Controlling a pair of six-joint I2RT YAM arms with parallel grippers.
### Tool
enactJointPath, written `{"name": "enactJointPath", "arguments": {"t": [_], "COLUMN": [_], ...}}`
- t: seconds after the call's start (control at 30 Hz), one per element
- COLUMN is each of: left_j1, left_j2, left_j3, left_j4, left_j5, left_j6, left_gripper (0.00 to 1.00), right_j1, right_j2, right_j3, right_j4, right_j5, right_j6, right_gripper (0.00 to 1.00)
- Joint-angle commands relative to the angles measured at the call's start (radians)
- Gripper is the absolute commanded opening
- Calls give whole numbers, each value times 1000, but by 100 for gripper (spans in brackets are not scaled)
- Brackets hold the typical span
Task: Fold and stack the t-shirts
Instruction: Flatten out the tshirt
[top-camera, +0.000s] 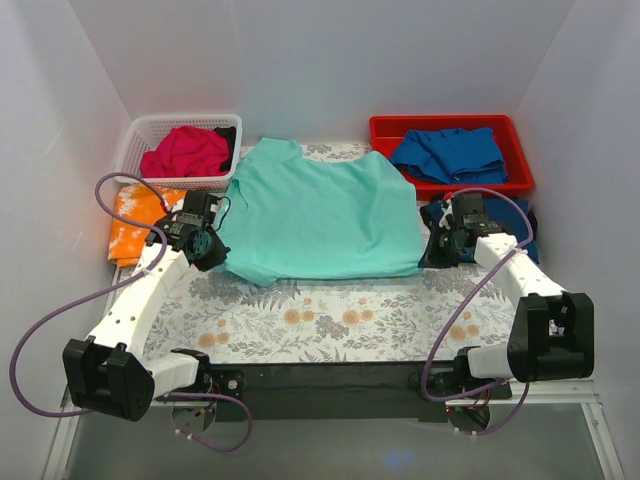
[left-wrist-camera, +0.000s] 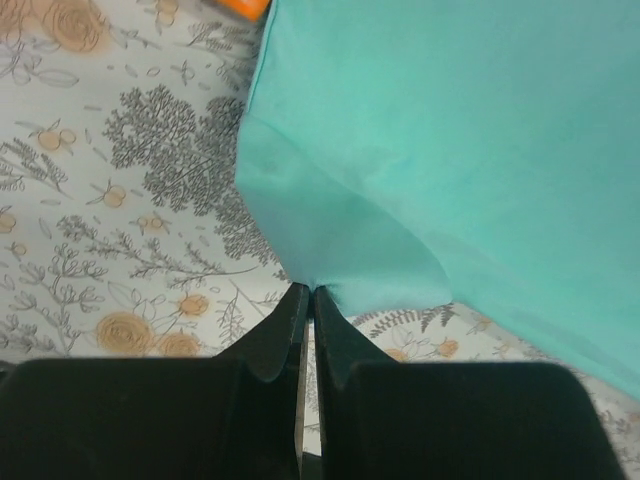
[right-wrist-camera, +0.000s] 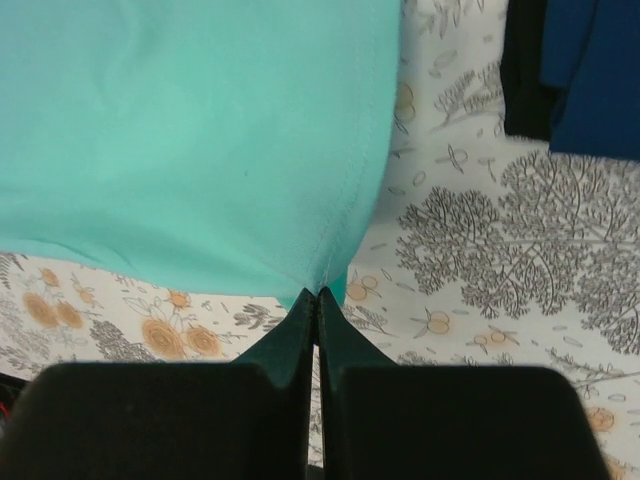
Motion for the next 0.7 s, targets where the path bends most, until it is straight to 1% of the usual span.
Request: {"name": "enactJointPath", "arguments": {"t": [0.0, 0.13, 0.2, 0.23, 0.3, 0.37, 0.47, 0.6, 0.67], "left_j1": [2, 2, 2, 2, 2, 2, 2, 2, 2], "left_j2": [-1, 17, 19, 20, 23, 31, 34, 32, 31], "left_j3": [-23, -29, -29, -29, -31, -49, -63, -79, -89], "left_j4": [-77, -107, -119, -117, -113, -111, -101, -90, -88], "left_j5": [-1, -11, -27, -29, -24, -20, -17, -12, -14], "left_j6": [-24, -13, -10, -10, -16, -19, -21, -18, -21], "left_gripper": [0, 0, 0, 0, 0, 0, 0, 0, 0], "right_j1": [0, 0, 2, 2, 6, 16, 36, 62, 65], "right_j2": [16, 26, 21, 13, -23, -63, -89, -79, -69], "right_j3": [-35, -66, -70, -72, -76, -79, -87, -106, -113], "right_j4": [-80, -143, -193, -207, -233, -239, -239, -187, -129], "right_j5": [39, 70, 88, 96, 115, 125, 126, 151, 169], "right_j6": [28, 53, 68, 74, 85, 93, 93, 82, 74], "right_gripper": [1, 1, 19, 36, 49, 57, 60, 59, 57]}}
